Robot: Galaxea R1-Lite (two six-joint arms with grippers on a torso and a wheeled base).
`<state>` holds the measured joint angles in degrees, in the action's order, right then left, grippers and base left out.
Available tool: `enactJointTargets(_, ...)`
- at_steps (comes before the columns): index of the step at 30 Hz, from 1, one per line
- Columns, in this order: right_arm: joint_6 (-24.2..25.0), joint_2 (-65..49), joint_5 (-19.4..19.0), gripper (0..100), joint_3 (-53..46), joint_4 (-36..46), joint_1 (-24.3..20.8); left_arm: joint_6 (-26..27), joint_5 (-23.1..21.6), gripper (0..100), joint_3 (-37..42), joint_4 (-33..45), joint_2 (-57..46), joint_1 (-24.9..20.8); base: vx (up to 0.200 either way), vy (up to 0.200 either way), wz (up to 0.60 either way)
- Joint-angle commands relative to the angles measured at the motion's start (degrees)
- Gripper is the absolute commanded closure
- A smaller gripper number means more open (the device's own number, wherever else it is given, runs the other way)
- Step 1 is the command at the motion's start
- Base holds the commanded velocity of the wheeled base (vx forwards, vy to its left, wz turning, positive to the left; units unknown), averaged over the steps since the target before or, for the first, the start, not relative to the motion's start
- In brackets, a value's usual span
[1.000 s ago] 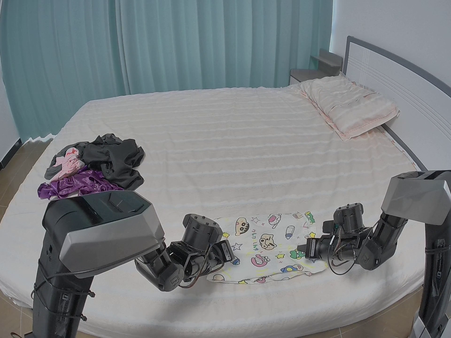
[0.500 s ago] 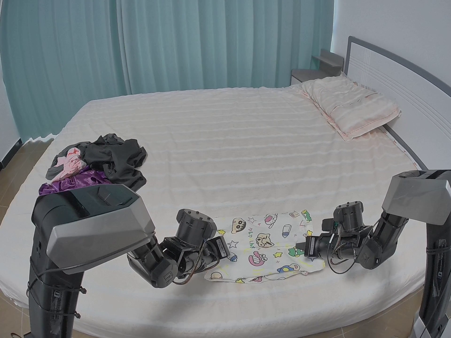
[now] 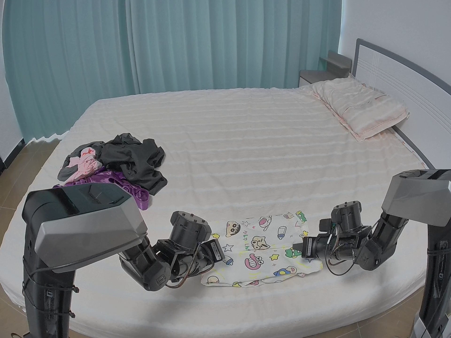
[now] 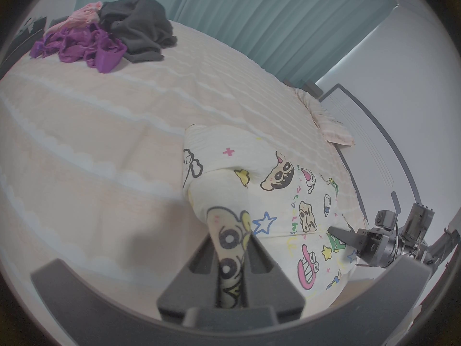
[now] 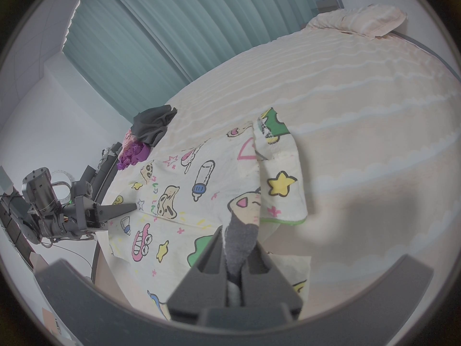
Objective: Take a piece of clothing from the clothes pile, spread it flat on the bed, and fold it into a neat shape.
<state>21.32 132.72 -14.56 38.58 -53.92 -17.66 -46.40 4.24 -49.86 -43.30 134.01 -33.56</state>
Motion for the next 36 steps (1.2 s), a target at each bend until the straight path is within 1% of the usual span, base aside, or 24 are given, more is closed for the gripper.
enactJointTargets(1, 0.04, -0.62, -0.03, 100, -0.26, 0.13, -0.79, -0.54, 0.06, 100, 0.9, -0.03, -0.86, -0.01, 0.0, 0.2, 0.0)
enactJointTargets(8, 0.04, -0.71, 0.14, 100, -0.44, -0.13, -2.11, -0.54, 0.06, 100, 2.49, -0.12, -1.56, -0.01, 0.0, 0.2, 0.0)
enactJointTargets(14, 0.04, -0.62, 1.2, 100, -0.61, -0.22, -3.08, -0.54, 0.06, 100, 3.63, -0.12, -2.44, 0.07, 0.0, 0.2, 0.0)
enactJointTargets(30, 0.3, -1.5, 1.11, 100, -2.2, -0.66, -2.73, -0.62, 0.06, 100, 5.56, -0.12, -2.44, 0.69, 0.0, 0.2, 0.0)
enactJointTargets(36, 0.21, -1.85, 1.11, 100, -4.13, -2.59, -2.64, -0.8, -0.02, 100, 7.67, -1.17, -2.53, 0.69, 0.0, 0.0, 0.0)
